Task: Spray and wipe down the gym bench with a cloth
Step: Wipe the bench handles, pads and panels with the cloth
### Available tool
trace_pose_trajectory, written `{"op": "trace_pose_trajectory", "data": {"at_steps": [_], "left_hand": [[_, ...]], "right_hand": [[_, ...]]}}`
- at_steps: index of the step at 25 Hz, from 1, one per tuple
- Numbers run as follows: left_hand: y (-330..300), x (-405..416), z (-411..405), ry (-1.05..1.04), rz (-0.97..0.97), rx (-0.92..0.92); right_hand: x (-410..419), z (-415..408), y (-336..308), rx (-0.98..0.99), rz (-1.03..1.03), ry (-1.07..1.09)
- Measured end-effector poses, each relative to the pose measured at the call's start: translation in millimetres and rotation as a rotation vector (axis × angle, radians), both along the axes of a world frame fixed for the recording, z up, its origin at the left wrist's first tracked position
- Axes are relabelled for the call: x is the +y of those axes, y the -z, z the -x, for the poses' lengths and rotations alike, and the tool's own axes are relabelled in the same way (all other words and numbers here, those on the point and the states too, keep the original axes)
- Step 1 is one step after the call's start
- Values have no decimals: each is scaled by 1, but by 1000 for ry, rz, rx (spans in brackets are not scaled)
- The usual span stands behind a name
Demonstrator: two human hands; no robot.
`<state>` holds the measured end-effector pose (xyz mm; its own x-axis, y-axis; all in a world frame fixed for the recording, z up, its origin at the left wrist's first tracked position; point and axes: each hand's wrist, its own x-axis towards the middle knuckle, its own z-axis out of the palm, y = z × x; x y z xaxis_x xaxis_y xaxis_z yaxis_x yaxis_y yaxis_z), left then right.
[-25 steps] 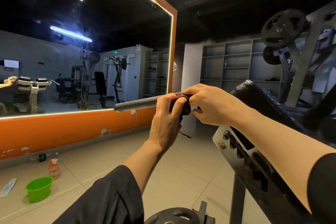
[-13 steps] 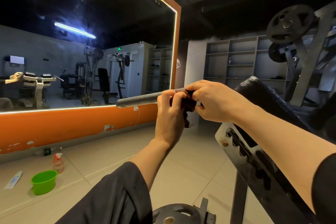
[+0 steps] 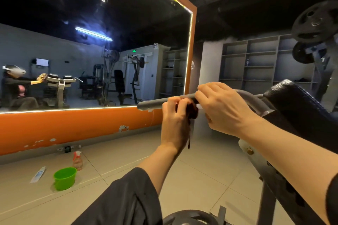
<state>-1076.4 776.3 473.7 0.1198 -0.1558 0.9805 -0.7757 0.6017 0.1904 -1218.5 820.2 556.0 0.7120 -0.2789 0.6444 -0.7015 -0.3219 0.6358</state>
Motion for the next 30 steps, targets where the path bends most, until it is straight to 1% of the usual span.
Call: {"op": "trace_pose_trajectory", "data": {"at_steps": [1, 3, 4, 7, 9, 10, 12, 14, 18, 22, 23, 26, 27, 28, 30], "left_hand": [[9, -4, -14, -42, -38, 55], [20, -10, -39, -95, -44, 141], [20, -11, -47, -93, -25, 129], [12, -18, -56, -66, 43, 0], [13, -26, -63, -57, 23, -20], [17, -31, -69, -61, -6, -5], [29, -41, -86, -112, -50, 85], [39, -48, -100, -154, -43, 154], [43, -60, -111, -160, -7, 106], [48, -65, -126, -216, -55, 267], [50, -65, -128, -214, -28, 238], [51, -68, -129, -181, 46, -45], [49, -70, -129, -183, 32, -65], [47, -70, -129, -180, -15, -11], [44, -68, -130, -191, -130, 214]], "right_hand": [[-5, -7, 5, 13, 17, -12], [-17, -21, 16, 51, 30, -5], [-25, -29, 21, 53, 23, -4], [-46, -50, 32, 22, 46, -33], [-58, -60, 40, -2, 81, -35], [-64, -63, 43, -17, 101, -31], [-73, -67, 48, -54, 139, -20], [-81, -75, 53, -62, 185, -35], [-102, -96, 67, -27, 268, -96], [-117, -97, 72, -57, 397, -114], [-120, -96, 73, -50, 415, -107], [-124, -97, 75, -43, 429, -81], [-124, -97, 76, -38, 426, -74], [-123, -96, 76, -30, 421, -68], [-120, -93, 74, -11, 403, -58]]}}
